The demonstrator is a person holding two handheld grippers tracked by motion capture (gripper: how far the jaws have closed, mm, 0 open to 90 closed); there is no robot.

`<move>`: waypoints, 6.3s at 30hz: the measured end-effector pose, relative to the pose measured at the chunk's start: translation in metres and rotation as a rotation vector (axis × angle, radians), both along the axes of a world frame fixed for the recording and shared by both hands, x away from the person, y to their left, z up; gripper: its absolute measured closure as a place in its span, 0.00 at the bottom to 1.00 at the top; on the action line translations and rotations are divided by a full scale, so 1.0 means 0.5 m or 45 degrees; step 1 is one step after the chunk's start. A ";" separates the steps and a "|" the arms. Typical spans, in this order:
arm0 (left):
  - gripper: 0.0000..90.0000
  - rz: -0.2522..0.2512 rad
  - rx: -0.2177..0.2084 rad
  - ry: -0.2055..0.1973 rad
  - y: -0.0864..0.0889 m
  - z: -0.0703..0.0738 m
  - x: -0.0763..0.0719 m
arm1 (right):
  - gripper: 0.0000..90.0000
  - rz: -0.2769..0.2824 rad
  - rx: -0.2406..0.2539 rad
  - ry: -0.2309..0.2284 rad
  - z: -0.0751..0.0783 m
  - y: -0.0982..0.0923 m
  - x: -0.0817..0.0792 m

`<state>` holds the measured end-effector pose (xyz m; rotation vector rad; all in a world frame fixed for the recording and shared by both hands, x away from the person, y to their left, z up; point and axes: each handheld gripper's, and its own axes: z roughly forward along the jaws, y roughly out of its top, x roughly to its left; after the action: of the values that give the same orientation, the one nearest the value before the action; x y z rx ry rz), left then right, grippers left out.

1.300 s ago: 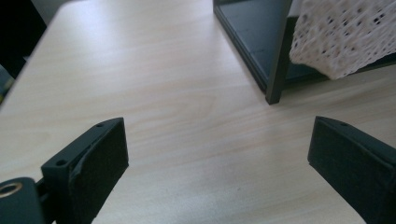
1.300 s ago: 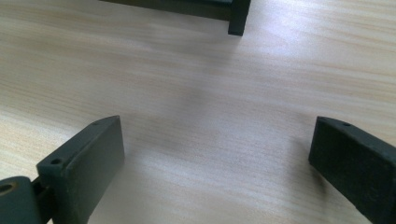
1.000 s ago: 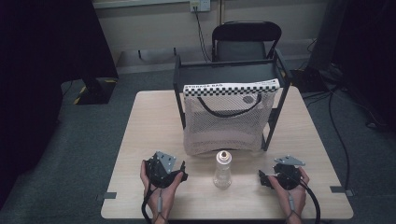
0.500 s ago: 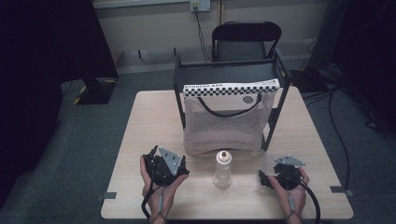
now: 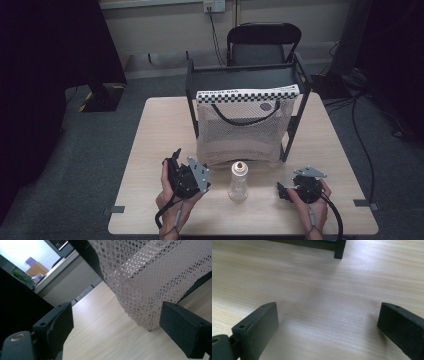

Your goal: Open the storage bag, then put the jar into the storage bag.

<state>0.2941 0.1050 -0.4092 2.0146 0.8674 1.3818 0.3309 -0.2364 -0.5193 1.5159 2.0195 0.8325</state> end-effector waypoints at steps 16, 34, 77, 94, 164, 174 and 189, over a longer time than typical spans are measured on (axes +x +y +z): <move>0.15 -0.080 0.150 -0.178 -0.035 0.039 -0.011 | 0.03 0.000 0.000 0.000 0.000 0.000 0.000; 0.17 -0.199 0.246 -0.284 -0.078 0.086 0.003 | 0.03 0.000 0.000 0.000 0.000 0.000 0.000; 0.36 -0.361 0.817 -0.324 -0.185 0.109 0.096 | 0.03 0.001 0.000 0.001 0.000 0.000 0.000; 0.90 -0.376 0.830 -0.361 -0.183 0.118 0.081 | 0.03 0.001 0.001 0.000 0.000 0.000 0.000; 0.98 -0.388 0.852 -0.442 -0.177 0.177 -0.004 | 0.11 0.412 0.238 -0.339 0.143 0.034 -0.093; 0.98 -0.400 0.861 -0.427 -0.175 0.176 -0.003 | 0.15 0.658 0.286 -0.403 0.196 0.093 -0.108; 0.98 -0.402 0.864 -0.414 -0.174 0.171 -0.001 | 0.15 0.790 0.286 -0.384 0.205 0.130 -0.094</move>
<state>0.2936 0.0179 -0.3235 2.1605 -0.0906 1.8978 0.2837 -0.1717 -0.4170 0.7784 2.2301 1.4688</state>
